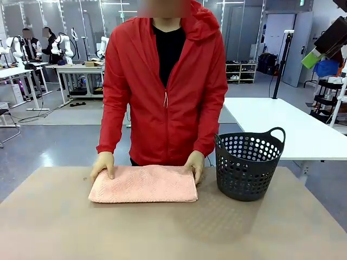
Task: Fold the towel.
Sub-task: Pick up the 100 cm Hotel Towel and place it on the left side of the table.
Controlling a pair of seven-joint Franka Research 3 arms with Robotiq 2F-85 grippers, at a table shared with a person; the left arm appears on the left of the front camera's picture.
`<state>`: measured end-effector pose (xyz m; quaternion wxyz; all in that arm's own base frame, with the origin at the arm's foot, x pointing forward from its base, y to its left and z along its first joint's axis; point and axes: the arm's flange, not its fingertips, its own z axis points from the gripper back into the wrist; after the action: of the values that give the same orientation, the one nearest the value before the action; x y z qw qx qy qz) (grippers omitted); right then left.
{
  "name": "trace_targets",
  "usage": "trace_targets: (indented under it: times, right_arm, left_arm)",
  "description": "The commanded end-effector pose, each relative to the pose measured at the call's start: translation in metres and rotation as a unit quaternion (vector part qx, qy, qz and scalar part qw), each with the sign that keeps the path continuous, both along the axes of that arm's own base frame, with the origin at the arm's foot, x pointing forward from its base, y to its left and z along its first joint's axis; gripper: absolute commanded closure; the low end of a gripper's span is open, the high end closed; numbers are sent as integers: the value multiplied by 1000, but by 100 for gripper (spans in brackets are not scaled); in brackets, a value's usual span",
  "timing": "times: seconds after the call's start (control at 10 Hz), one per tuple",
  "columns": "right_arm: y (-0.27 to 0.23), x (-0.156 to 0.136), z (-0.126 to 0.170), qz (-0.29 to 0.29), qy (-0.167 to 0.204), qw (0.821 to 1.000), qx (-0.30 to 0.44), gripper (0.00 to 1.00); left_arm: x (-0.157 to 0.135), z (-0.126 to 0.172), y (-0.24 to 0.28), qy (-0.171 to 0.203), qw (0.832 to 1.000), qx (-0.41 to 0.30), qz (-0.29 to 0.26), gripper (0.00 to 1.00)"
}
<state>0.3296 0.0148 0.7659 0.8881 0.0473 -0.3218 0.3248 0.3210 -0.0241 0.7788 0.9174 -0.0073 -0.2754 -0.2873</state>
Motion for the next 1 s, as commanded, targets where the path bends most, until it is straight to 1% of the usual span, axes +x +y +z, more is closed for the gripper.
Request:
trace_targets:
  times: [0.0, 0.9]
  right_arm:
    - [-1, 1, 0, 1, 0, 1000, 1, 0]
    - [-1, 1, 0, 1, 0, 1000, 1, 0]
  left_arm:
    - [0, 5, 0, 6, 1000, 4, 2, 0]
    - [0, 5, 0, 6, 1000, 4, 2, 0]
